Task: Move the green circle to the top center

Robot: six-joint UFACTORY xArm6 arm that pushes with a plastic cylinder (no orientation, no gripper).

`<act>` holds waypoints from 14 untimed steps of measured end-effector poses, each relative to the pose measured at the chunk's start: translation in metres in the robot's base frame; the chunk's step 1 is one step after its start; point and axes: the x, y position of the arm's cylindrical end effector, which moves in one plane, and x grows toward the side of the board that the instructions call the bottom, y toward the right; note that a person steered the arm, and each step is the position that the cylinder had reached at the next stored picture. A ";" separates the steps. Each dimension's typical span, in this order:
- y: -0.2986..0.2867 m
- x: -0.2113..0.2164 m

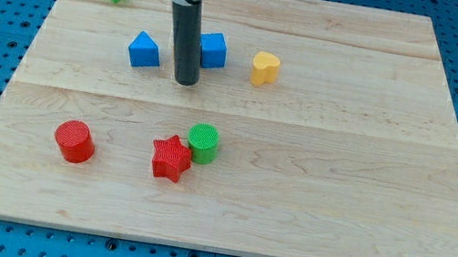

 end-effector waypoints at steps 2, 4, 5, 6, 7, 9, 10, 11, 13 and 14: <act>-0.040 0.042; 0.073 0.096; 0.144 0.078; 0.166 0.107; 0.189 0.093; 0.152 -0.051; 0.173 -0.025; 0.168 -0.076; 0.193 -0.131; 0.193 -0.144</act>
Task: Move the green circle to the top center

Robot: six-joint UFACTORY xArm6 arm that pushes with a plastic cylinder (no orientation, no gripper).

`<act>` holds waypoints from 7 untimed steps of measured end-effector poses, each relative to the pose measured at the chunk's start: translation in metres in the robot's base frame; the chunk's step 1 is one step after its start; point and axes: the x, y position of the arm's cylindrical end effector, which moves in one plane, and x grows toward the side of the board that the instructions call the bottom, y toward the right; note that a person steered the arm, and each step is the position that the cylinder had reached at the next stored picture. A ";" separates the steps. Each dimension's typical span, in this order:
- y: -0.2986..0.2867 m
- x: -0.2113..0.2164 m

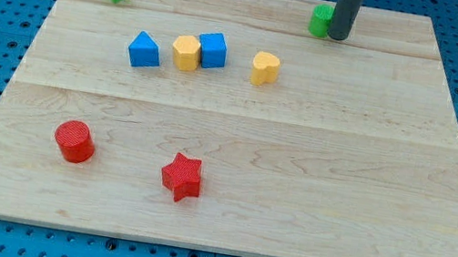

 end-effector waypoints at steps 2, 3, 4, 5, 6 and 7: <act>0.022 -0.019; -0.058 -0.023; -0.057 -0.027; -0.075 -0.039; -0.123 -0.039; -0.102 -0.033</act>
